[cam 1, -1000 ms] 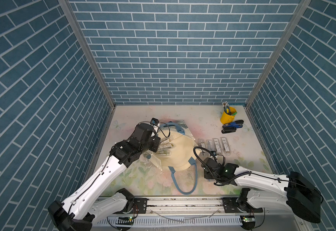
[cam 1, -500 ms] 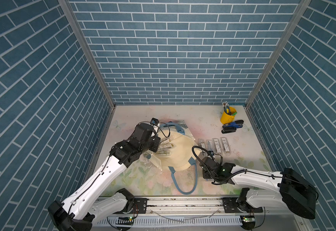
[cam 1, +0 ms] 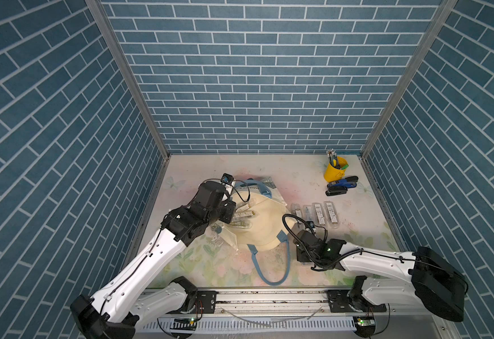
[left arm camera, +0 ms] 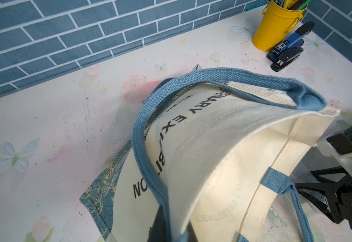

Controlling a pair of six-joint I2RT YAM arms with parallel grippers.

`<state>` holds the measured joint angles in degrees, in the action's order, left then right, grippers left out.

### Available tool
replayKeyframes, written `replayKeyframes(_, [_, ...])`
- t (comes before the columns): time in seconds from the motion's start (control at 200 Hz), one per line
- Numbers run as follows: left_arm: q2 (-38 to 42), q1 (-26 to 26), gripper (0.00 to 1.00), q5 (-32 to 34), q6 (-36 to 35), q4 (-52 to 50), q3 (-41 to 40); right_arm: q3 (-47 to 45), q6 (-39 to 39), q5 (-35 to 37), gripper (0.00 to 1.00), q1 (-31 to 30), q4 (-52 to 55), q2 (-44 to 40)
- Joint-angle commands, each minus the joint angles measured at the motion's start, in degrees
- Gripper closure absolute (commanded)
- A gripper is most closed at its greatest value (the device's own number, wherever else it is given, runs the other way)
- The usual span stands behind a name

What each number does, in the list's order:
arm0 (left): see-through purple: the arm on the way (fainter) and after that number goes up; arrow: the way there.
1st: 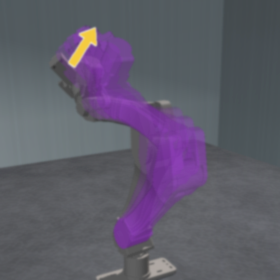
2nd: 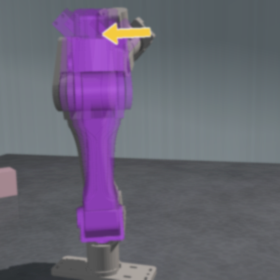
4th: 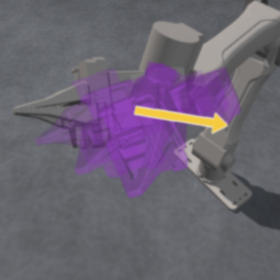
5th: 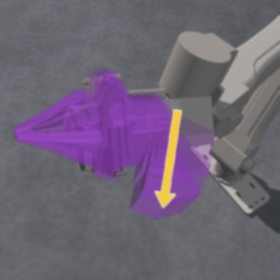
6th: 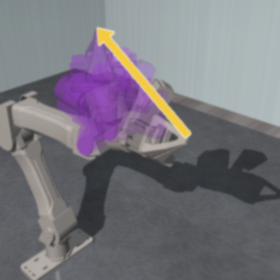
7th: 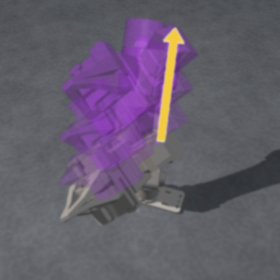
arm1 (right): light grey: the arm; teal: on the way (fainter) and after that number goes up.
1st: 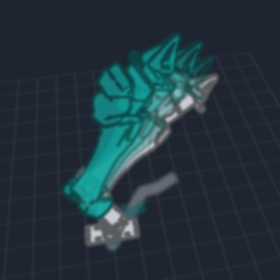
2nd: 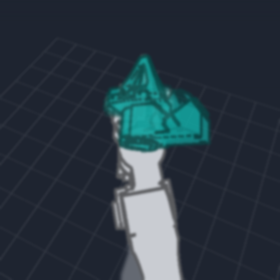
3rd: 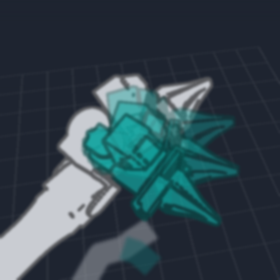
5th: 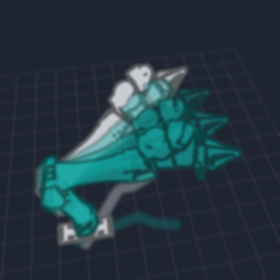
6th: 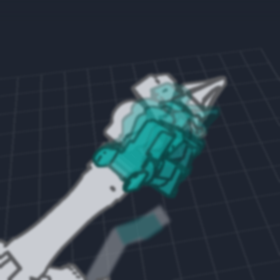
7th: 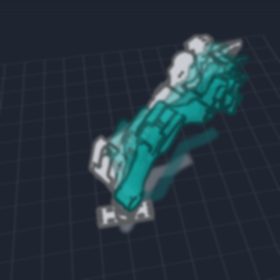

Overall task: Take out the compass set from the canvas bag
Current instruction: Place the compass set at the center of the board.

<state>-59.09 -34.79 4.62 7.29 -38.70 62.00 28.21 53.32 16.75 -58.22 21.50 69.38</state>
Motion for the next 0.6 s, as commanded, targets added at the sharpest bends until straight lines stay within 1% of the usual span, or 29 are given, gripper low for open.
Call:
replayKeyframes(0.0, [0.98, 0.01, 1.00, -0.68, 0.09, 3.09, 0.01, 2.39, -0.70, 2.59, 0.34, 0.10, 6.29, -3.53])
replayKeyframes(0.095, [0.83, 0.07, 1.00, -0.69, 0.12, 2.85, 0.14, 5.42, -3.65, 4.21, 0.34, 0.21, 11.37, -6.56])
replayKeyframes(0.17, [0.82, 0.05, 1.00, -0.47, 0.08, 2.41, 0.36, 8.57, -8.14, 5.03, 0.34, 0.11, 14.69, -9.66])
replayKeyframes(0.27, [0.79, 0.02, 1.00, -0.26, 0.04, 1.88, 0.72, 11.59, -15.60, 2.16, 0.35, -0.54, 13.62, -13.56])
replayKeyframes(0.315, [0.67, 0.02, 1.00, -0.31, 0.04, 1.62, 1.05, 12.87, -18.37, 1.92, 0.36, -1.65, 12.29, -14.41])
replayKeyframes(0.375, [0.64, 0.05, 1.00, -0.22, 0.02, 1.29, 1.49, 15.36, -22.34, 3.87, 0.37, -4.56, 11.05, -14.01])
replayKeyframes(0.44, [0.49, 0.01, 1.00, -0.16, 0.01, 0.91, 2.02, 18.28, -28.42, 5.94, 0.39, -8.47, 9.61, -12.24])
replayKeyframes(0.515, [0.24, 0.04, 1.00, -0.08, 0.04, 0.39, 2.64, 20.72, -35.32, 5.09, 0.40, -10.83, 7.56, -9.82])
replayKeyframes(0.595, [-0.09, 0.05, 1.00, -0.21, 0.06, -0.07, 3.45, 20.92, -42.72, 3.06, 0.41, -12.43, 2.76, -8.55])
